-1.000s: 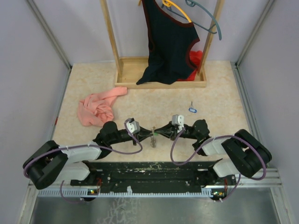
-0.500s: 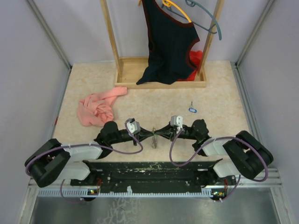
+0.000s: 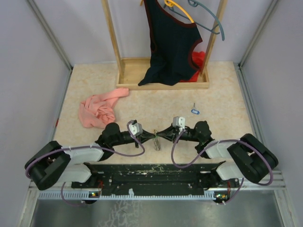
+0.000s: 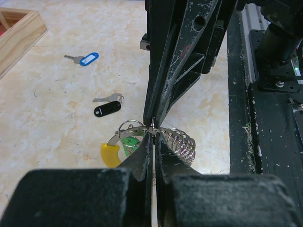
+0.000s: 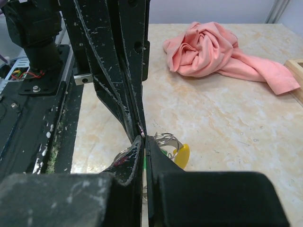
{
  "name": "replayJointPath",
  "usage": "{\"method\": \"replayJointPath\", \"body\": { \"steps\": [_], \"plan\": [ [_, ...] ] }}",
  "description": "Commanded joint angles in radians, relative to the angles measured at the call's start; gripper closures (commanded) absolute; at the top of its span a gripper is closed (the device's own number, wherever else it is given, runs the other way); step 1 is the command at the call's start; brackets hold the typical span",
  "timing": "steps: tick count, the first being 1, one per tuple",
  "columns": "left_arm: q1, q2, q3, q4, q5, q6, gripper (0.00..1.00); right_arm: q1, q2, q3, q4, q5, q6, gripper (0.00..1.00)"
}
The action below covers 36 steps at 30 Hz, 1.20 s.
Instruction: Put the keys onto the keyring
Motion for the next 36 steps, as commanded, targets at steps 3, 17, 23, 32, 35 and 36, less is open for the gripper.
{"method": "replayJointPath", "body": {
  "steps": [3,17,23,32,35,36],
  "plan": [
    [0.005,-0.076,0.060,-0.170,-0.028,0.081,0.99,0.012,-0.152,0.035,-0.238,0.115,0.030,0.85],
    [0.057,-0.135,0.107,-0.330,-0.044,0.145,0.99,0.011,-0.320,0.371,-1.235,0.715,0.142,0.47],
    [0.082,-0.148,0.113,-0.371,-0.042,0.164,0.99,-0.112,-0.200,0.464,-1.399,0.764,0.214,0.47],
    [0.097,-0.160,0.083,-0.360,-0.051,0.173,0.99,-0.136,0.000,0.590,-1.552,0.759,0.056,0.47],
    [0.100,-0.162,0.081,-0.362,-0.051,0.173,0.99,-0.110,0.055,0.651,-1.628,0.815,-0.013,0.47],
    [0.100,-0.164,0.081,-0.364,-0.052,0.173,0.99,-0.091,0.073,0.675,-1.655,0.841,-0.038,0.47]
  ]
}}
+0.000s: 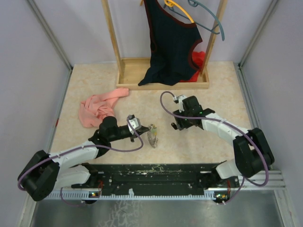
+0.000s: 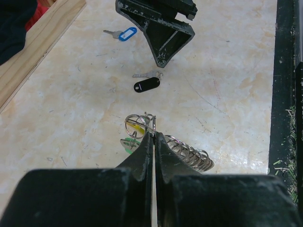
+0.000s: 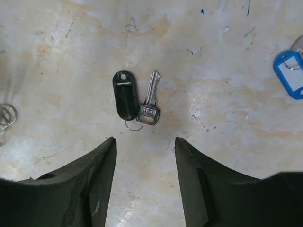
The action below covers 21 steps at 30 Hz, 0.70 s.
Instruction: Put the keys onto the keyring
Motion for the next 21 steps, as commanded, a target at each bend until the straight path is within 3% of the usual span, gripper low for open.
{"method": "replayJointPath", "body": {
  "steps": [1,8,21],
  "plan": [
    [0.009,-0.022,-0.005,-0.001,-0.002,0.013,0.99,0.062,0.062,0.130,-0.134,0.116,-0.145,0.48],
    [0.011,-0.043,-0.016,-0.009,-0.019,0.010,0.99,0.153,0.186,0.218,-0.259,0.178,-0.333,0.55],
    [0.014,-0.055,-0.023,-0.007,-0.018,0.010,0.99,0.187,0.248,0.218,-0.177,0.150,-0.556,0.63]
  ]
}}
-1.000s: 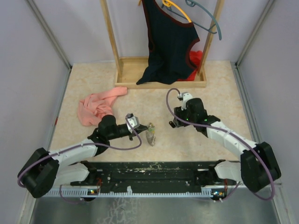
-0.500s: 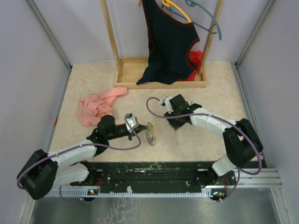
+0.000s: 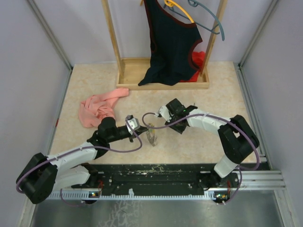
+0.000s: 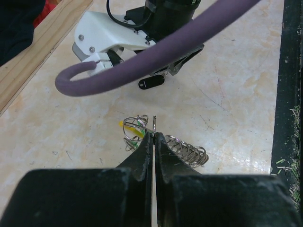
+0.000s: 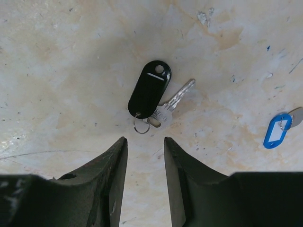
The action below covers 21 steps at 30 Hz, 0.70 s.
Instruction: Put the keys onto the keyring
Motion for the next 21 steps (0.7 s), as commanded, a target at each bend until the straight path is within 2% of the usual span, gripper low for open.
{"method": "replayJointPath", "body": {
  "steps": [1,14,21],
  "plan": [
    [0.006,-0.024,-0.012,0.012,0.002,0.009,0.99,0.010,0.034,0.046,0.037,-0.031,-0.086,0.63],
    [0.008,-0.023,-0.011,0.009,0.017,0.014,0.99,0.011,0.097,0.052,0.079,-0.033,-0.108,0.69],
    [0.009,-0.019,-0.010,0.009,0.023,0.014,0.99,0.010,0.119,0.071,0.035,-0.029,-0.098,0.89]
  ]
}}
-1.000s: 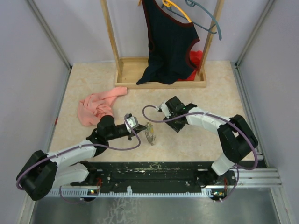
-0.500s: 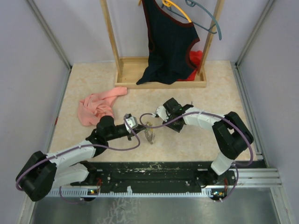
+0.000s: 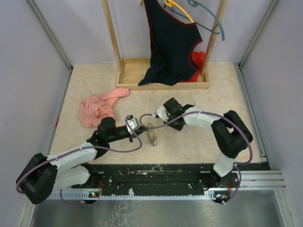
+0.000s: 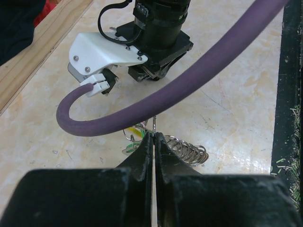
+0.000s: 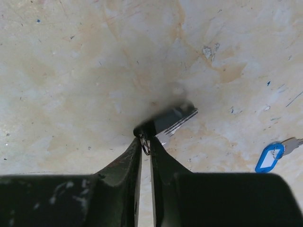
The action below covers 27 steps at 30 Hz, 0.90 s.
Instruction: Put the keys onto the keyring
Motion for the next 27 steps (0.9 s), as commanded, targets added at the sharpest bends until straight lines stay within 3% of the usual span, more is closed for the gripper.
{"method": "replayJointPath", "body": {
  "steps": [1,4,14,21,24,27],
  "plan": [
    [0.005,-0.013,-0.005,0.010,0.021,0.014,0.99,0.009,0.017,0.033,-0.014,-0.006,0.007,0.92],
    [0.005,-0.012,-0.003,0.010,0.021,0.012,0.99,0.008,-0.007,0.039,-0.028,-0.023,0.030,1.00],
    [0.005,-0.019,-0.004,0.008,0.018,0.013,0.99,0.002,-0.151,0.000,0.064,-0.181,0.166,1.00],
    [0.006,-0.025,-0.016,0.027,0.011,0.008,0.99,0.004,-0.214,-0.144,0.310,-0.230,0.346,1.00],
    [0.006,-0.022,-0.017,0.030,0.009,0.006,0.99,0.004,-0.222,-0.211,0.427,-0.199,0.412,1.00],
    [0.006,-0.021,-0.018,0.031,0.005,0.005,0.99,0.020,-0.184,-0.216,0.419,-0.109,0.442,0.98]
  ]
}}
